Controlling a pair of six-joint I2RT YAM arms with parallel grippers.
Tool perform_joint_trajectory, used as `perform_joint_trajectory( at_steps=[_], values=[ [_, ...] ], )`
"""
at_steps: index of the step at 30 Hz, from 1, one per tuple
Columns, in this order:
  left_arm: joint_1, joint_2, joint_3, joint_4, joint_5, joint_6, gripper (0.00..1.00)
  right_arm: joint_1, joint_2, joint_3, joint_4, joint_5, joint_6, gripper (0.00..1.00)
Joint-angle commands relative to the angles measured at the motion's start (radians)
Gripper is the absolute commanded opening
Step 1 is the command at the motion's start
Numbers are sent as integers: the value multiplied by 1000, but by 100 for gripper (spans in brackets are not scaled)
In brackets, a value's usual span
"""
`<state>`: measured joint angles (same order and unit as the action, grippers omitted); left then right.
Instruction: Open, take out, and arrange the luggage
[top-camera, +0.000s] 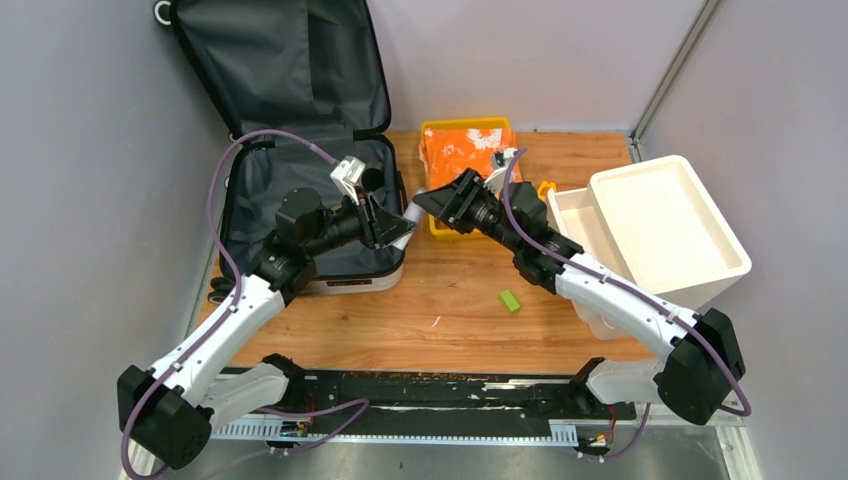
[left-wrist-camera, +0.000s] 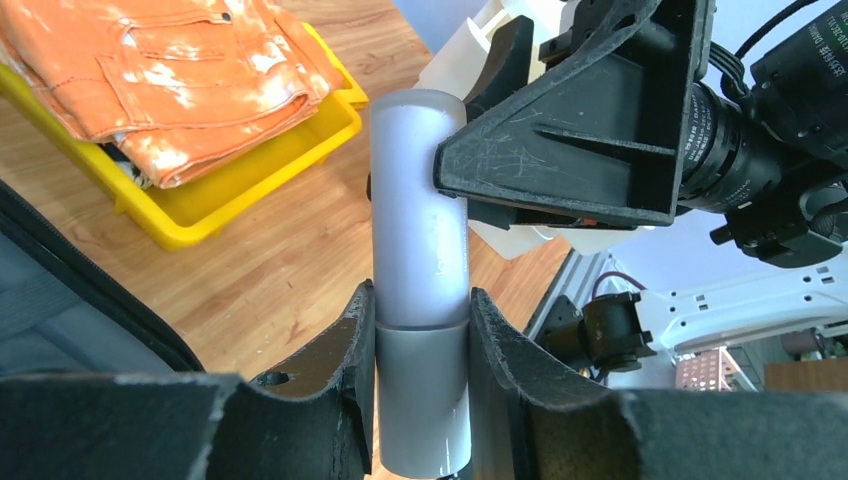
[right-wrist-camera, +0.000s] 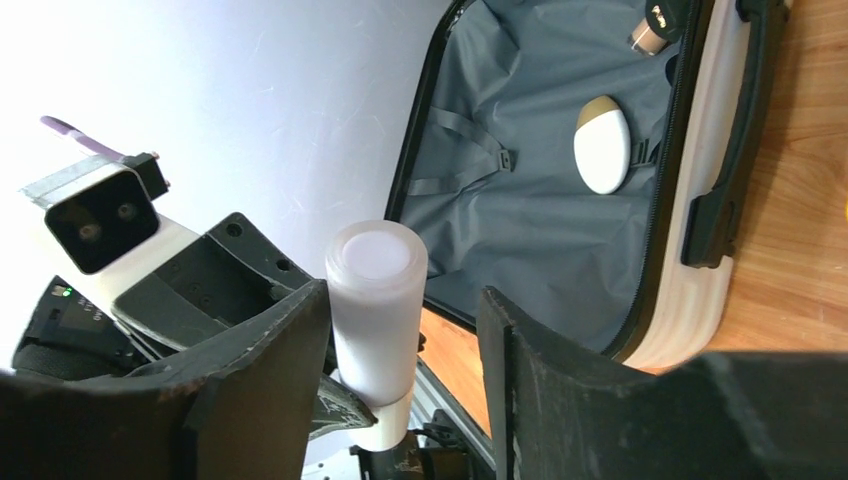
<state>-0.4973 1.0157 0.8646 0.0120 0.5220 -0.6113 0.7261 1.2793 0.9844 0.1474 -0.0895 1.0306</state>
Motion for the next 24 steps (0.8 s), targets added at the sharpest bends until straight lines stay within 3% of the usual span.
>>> perform_joint_trajectory(
  at_steps=[1, 4, 6, 9, 12, 15, 19, 24],
  values=[
    [-8, -22, -17, 143, 30, -52, 7, 6, 15, 5, 73, -1, 38, 50],
    [-10, -17, -19, 145, 31, -64, 10, 5, 26, 1, 117, -33, 40, 33],
    [-10, -20, -19, 137, 25, -59, 18, 6, 33, 6, 140, -59, 35, 22],
    [-10, -32, -9, 99, 26, -48, 46, 4, 31, 6, 163, -61, -3, 10],
    [-10, -50, 5, 33, 23, -12, 66, -24, 5, 9, 140, -53, -55, 8],
    [-10, -75, -2, -2, 5, 18, 97, -77, -51, 21, 87, -76, -151, 8],
    [-10, -81, 8, -106, 4, 83, 100, -165, -146, 43, 3, -217, -381, 7],
    [-10, -85, 20, -238, -63, 176, 100, -209, -249, 179, -351, -196, -782, 8]
  ],
)
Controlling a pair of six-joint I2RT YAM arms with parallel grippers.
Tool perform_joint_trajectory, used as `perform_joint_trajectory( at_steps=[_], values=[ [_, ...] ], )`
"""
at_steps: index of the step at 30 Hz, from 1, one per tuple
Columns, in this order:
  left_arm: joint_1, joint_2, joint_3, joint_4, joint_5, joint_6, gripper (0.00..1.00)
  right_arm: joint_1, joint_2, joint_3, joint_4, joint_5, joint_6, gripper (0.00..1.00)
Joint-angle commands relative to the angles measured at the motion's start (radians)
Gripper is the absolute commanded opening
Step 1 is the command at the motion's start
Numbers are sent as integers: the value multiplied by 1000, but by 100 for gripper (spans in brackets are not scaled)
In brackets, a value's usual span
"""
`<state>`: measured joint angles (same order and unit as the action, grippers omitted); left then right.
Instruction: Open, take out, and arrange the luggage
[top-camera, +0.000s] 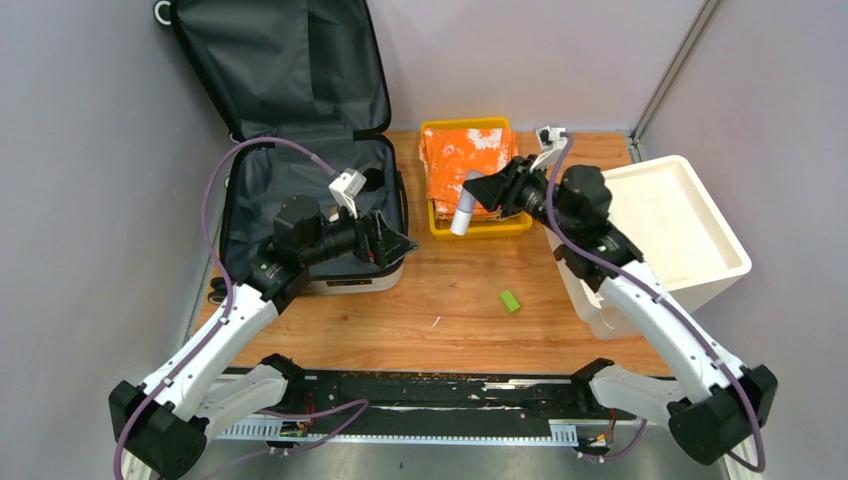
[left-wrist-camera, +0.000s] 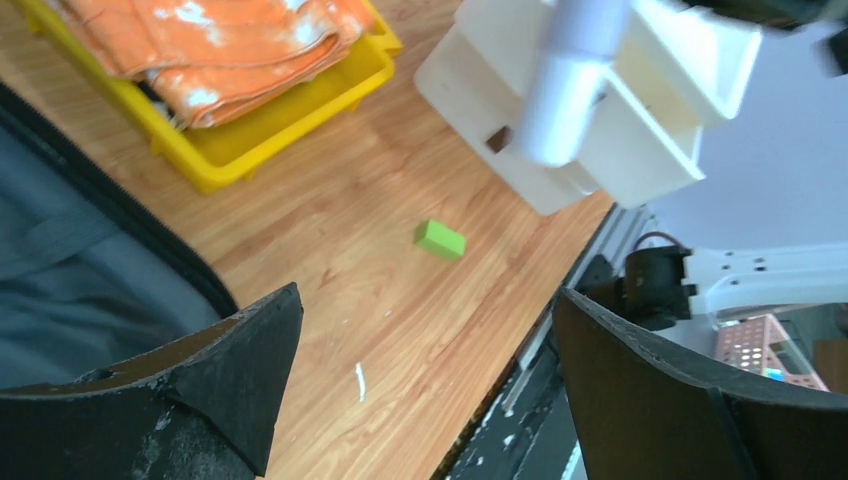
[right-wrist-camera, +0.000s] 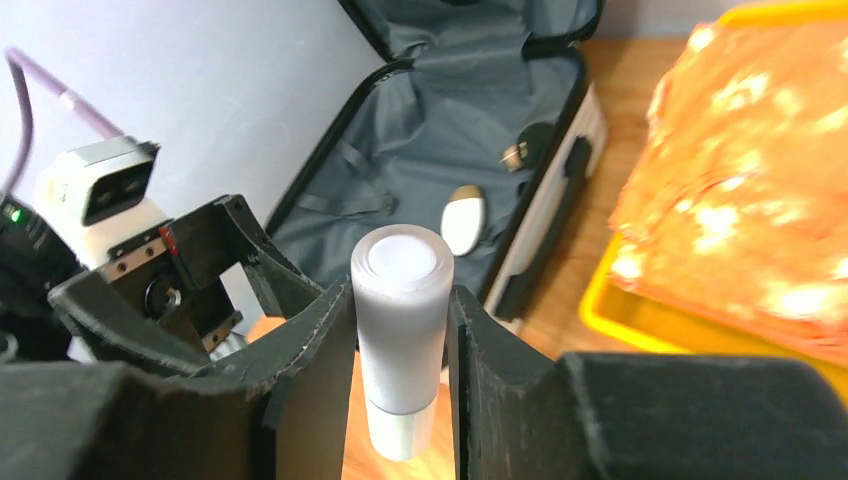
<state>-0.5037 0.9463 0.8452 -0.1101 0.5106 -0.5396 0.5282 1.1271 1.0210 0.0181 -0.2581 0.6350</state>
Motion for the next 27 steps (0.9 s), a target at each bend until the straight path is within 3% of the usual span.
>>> perform_joint_trajectory(
  at_steps=[1, 7, 13, 20, 27],
  values=[
    [-4, -17, 41, -127, -61, 125, 100, -11, -113, 172, -300, 12, -468, 8],
    [-4, -8, 61, -181, -111, 174, 100, -13, -169, 329, -576, 386, -785, 9],
    [-4, 0, 77, -214, -146, 217, 100, -16, -132, 388, -731, 623, -969, 9],
    [-4, -22, 103, -287, -248, 270, 100, -76, -76, 346, -873, 665, -980, 10],
    [-4, -58, 83, -310, -348, 296, 100, -142, -49, 257, -889, 681, -961, 14]
  ],
)
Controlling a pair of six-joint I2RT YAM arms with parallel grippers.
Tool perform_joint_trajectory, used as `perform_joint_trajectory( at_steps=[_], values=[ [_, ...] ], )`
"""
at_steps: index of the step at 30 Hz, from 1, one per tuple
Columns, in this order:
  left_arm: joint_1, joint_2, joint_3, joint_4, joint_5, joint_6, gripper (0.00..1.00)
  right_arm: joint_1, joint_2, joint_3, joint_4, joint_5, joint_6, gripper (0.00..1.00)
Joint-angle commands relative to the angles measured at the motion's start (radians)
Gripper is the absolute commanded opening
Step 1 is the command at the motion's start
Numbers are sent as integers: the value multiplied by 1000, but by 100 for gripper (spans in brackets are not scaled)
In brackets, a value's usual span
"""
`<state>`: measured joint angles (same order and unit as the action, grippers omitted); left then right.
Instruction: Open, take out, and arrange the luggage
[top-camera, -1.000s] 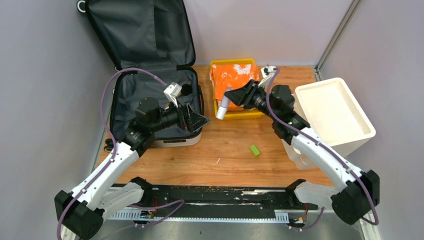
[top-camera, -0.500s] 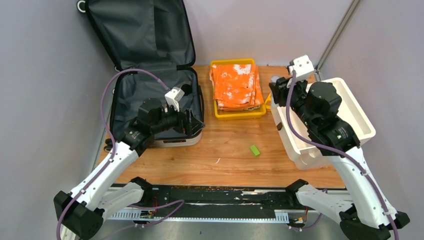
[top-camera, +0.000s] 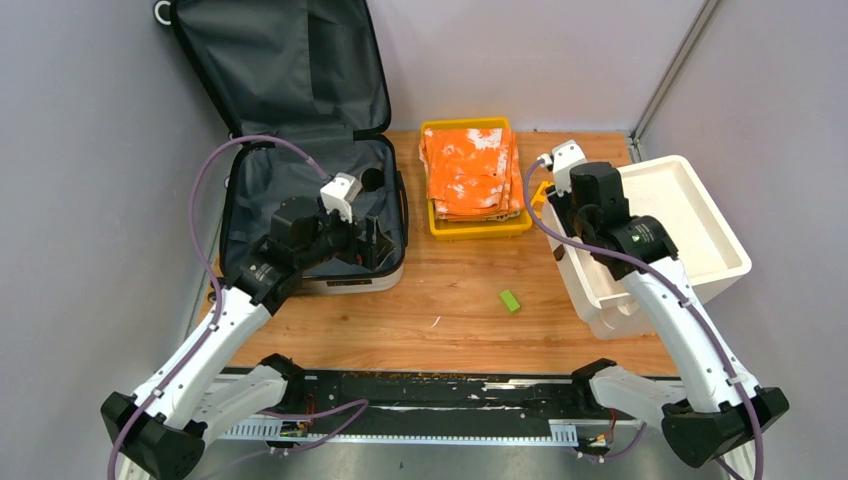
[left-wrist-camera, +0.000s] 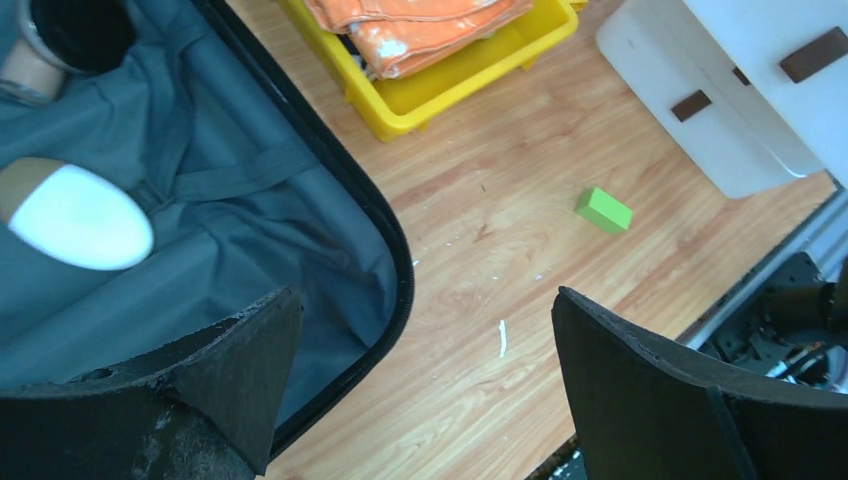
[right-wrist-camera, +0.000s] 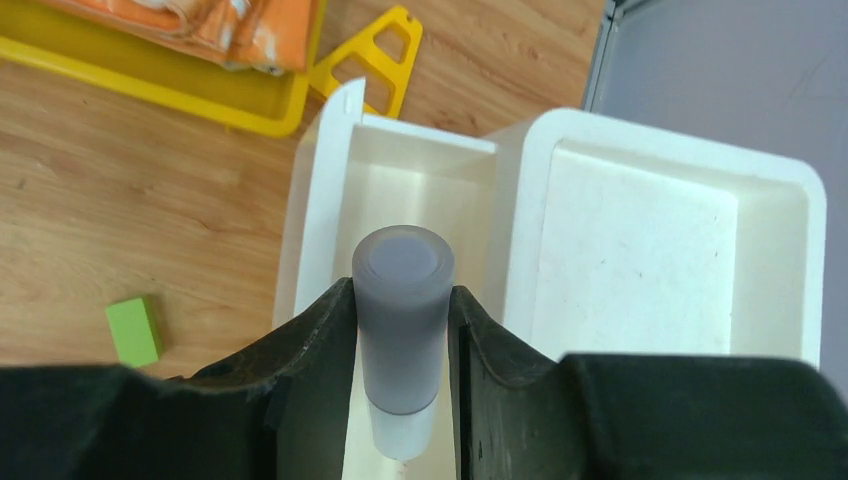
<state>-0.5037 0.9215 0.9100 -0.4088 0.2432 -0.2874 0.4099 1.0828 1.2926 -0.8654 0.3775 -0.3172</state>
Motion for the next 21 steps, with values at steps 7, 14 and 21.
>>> perform_joint_trajectory(
  at_steps=[7, 14, 21],
  values=[
    [-4, -40, 27, -34, -195, 125, 100, -75, 8, -46, -11, -4, 18, 22],
    [-4, 28, 48, -35, -297, 197, 100, -82, 39, -30, -22, -55, 81, 42],
    [16, 195, 174, -60, -345, 293, 100, -79, 39, 59, -35, -144, 149, 55]
  ],
)
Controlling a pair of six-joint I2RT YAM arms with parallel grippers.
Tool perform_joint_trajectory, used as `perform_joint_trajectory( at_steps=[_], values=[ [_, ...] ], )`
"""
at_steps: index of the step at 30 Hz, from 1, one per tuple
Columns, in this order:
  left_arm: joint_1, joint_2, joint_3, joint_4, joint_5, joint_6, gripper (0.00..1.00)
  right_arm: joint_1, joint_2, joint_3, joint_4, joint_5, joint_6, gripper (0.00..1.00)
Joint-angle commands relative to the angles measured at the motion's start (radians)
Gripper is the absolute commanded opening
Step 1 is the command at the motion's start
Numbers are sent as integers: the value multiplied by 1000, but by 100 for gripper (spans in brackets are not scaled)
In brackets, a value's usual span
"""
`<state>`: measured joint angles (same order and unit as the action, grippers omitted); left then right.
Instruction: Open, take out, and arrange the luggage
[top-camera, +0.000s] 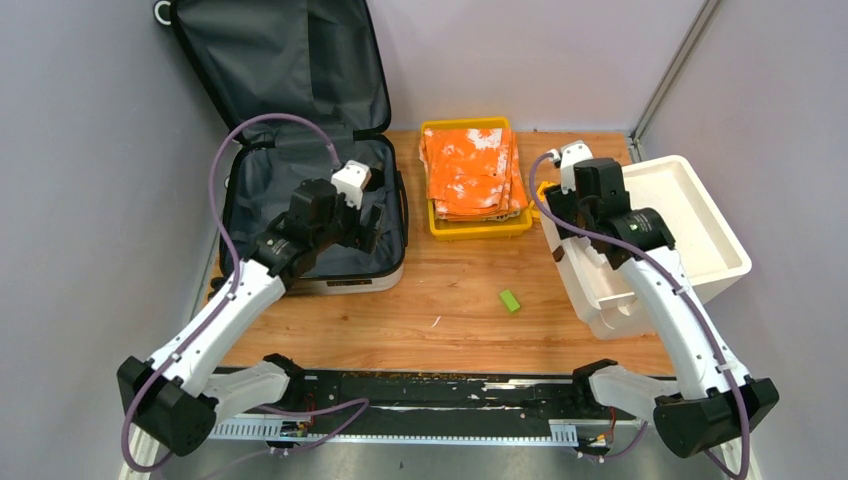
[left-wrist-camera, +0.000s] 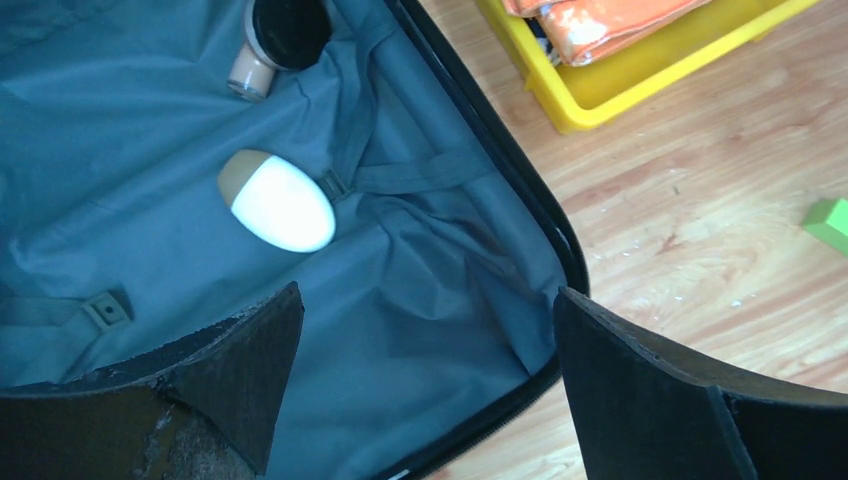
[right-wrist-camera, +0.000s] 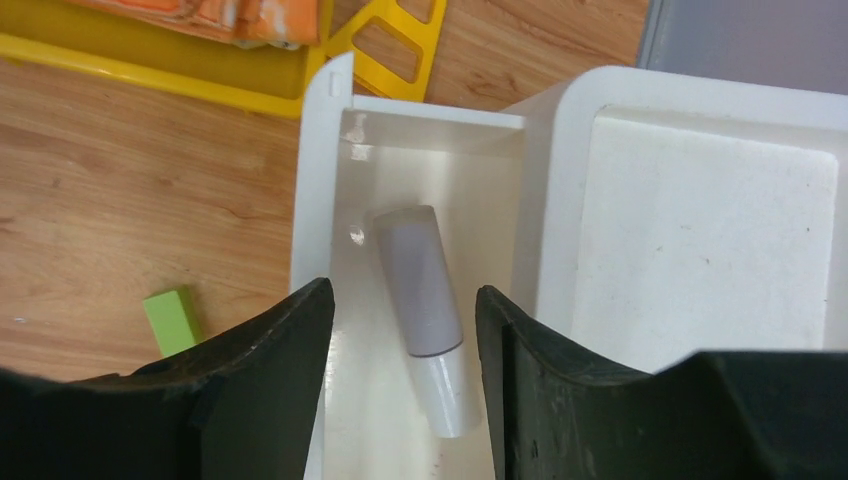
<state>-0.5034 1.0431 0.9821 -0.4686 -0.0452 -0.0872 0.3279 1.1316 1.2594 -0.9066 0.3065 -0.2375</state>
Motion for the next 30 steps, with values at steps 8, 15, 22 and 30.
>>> perform_joint_trajectory(
  at_steps=[8, 15, 22, 30],
  values=[
    [171, 271, 235, 47, 62, 146, 100, 13, -98, 129, 93, -221, 205, 54],
    [279, 442, 284, 175, 149, 255, 96, 15, -279, -7, 336, -532, 363, 54],
    [334, 709, 467, 214, 206, 397, 91, 15, -356, -106, 478, -650, 488, 53],
    [385, 951, 623, 167, 342, 431, 75, 16, -329, -68, 471, -663, 451, 53]
  ],
)
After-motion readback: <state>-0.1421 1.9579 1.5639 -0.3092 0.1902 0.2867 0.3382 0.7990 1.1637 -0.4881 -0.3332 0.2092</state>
